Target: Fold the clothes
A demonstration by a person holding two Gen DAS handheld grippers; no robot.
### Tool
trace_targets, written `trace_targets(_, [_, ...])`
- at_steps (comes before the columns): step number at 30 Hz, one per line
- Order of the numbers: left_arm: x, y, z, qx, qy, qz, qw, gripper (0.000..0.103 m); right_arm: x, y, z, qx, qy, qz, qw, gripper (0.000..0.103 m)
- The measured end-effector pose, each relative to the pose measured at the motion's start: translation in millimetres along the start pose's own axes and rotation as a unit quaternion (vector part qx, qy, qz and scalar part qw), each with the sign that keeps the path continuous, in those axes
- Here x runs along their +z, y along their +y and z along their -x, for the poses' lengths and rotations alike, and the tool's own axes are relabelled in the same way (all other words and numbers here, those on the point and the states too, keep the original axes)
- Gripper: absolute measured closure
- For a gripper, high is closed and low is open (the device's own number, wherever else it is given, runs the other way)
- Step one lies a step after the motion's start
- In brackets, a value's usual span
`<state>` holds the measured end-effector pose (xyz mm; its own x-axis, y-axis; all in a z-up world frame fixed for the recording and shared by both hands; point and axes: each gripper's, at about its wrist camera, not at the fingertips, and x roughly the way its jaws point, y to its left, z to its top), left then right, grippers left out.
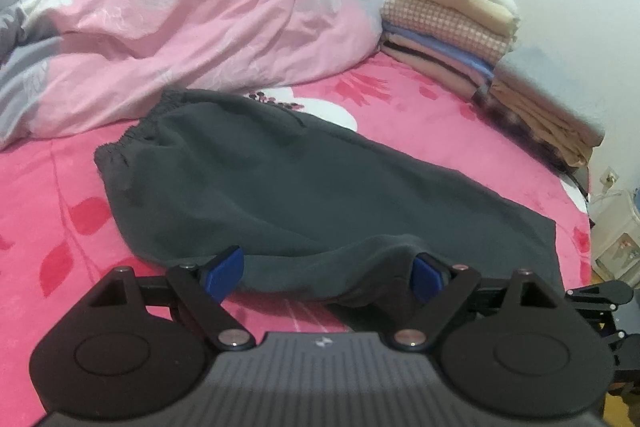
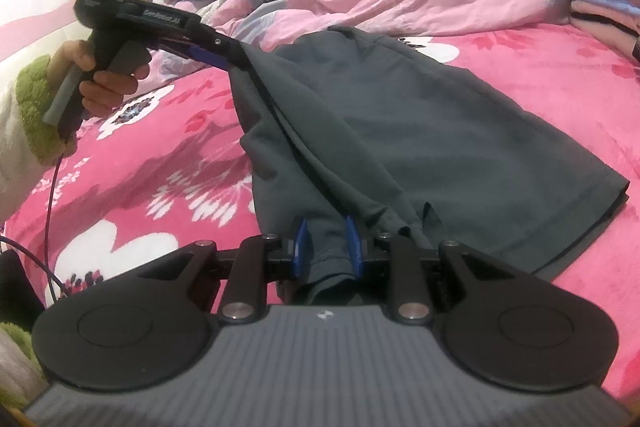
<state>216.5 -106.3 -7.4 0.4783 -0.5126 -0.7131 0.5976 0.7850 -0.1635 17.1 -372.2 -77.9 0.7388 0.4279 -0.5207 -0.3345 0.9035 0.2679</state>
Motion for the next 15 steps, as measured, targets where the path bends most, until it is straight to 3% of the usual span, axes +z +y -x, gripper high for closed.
trace_targets(4, [-7.3,8.4,4.7,-0.019,-0.008,0.031,0.9993,0.016,1.7,0.0,10.3,0.009,-0.012,0.000,1.000,0.082])
trace_targets(9, [-14.5,16.4,-1.2,-0.006,0.007,0.057,0.9983,0.016,3.8,0.0,23.2,0.021,-0.027,0.000,0.999,0.079])
trace_targets(15, [-24.4,29.0,4.3,-0.039,-0.010,0.103,0.9939,0.015,6.3,0.1,38.7,0.035,-0.044,0.000,0.998,0.070])
